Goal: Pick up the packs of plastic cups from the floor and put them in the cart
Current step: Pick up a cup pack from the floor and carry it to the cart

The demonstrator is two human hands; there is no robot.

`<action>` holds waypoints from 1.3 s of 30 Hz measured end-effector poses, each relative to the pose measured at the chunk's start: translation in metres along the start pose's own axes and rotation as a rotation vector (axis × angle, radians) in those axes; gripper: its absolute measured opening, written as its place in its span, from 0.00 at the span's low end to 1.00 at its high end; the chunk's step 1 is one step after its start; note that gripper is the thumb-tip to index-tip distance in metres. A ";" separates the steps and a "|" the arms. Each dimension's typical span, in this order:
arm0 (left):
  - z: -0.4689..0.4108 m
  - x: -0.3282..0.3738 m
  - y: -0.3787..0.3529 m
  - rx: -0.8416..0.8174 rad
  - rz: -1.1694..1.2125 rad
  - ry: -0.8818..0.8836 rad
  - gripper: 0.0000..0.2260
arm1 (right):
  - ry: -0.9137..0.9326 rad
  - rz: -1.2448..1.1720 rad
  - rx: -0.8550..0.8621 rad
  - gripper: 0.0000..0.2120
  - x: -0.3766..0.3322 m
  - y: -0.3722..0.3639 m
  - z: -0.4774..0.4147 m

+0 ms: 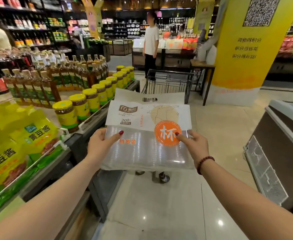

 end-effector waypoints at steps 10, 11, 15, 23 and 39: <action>-0.179 -0.022 -0.049 -0.060 -0.015 0.031 0.22 | -0.024 0.035 0.074 0.37 0.020 -0.070 -0.146; -0.199 -0.024 -0.053 -0.062 -0.020 0.032 0.23 | -0.030 0.036 0.089 0.36 0.021 -0.079 -0.159; -0.276 -0.033 -0.070 -0.110 -0.044 0.061 0.29 | -0.073 0.094 0.145 0.22 0.026 -0.108 -0.208; -0.386 -0.052 -0.119 -0.198 -0.102 0.069 0.24 | -0.126 0.140 0.232 0.34 0.040 -0.137 -0.286; -0.562 -0.117 -0.231 -0.192 -0.283 0.185 0.29 | -0.268 0.152 0.165 0.23 0.128 -0.175 -0.491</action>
Point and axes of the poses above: each hand's wrist, its own z-axis away from the middle knuckle, its own y-axis out of the back of the hand, x = y × z, the point moved 6 cm from there along -z, towards the middle knuckle, and after that the axes turned 3 degrees about x, right-handed, at the moved point
